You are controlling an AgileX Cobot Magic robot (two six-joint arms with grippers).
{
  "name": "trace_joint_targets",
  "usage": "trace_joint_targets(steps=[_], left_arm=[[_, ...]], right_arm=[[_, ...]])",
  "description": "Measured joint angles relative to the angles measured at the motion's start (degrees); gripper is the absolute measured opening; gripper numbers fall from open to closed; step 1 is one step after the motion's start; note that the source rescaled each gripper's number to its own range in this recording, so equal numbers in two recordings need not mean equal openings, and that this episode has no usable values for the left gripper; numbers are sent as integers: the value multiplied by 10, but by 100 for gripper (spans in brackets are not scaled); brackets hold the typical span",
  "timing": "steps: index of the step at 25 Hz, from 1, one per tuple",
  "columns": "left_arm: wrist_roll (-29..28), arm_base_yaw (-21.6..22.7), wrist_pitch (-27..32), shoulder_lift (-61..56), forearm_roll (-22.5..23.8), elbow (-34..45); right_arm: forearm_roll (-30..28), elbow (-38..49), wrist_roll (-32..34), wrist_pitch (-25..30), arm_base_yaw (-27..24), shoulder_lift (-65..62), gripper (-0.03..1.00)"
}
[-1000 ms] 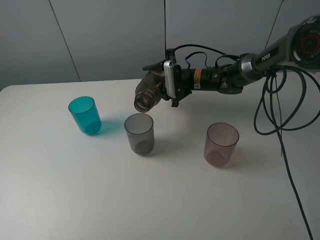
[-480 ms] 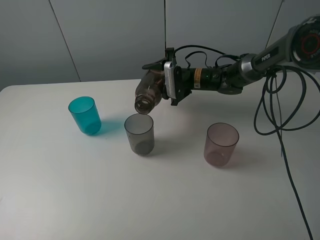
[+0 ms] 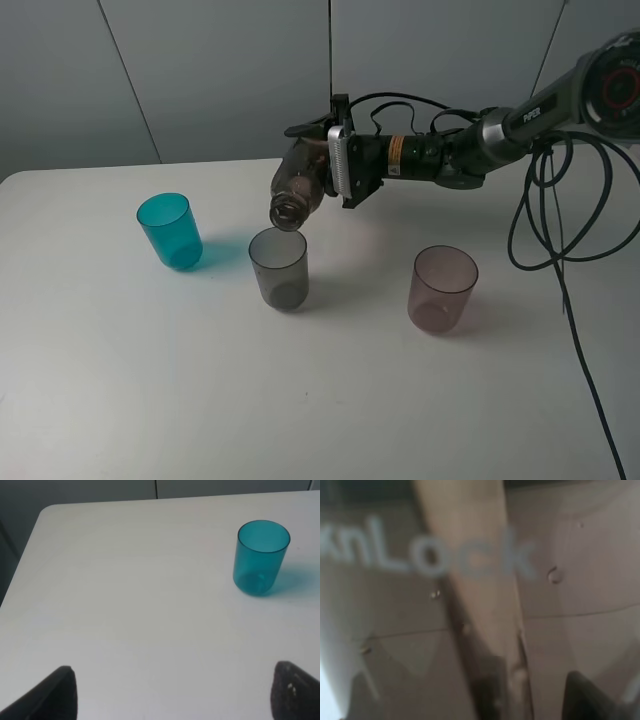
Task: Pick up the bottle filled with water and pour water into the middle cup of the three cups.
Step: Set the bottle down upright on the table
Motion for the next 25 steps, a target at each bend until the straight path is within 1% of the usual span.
trace_joint_targets(steps=[11, 25], left_arm=[[0, 0, 0, 0, 0, 0], [0, 0, 0, 0, 0, 0]], right_arm=[[7, 0, -31, 4, 0, 0, 5], [20, 0, -45, 5, 0, 0, 5]])
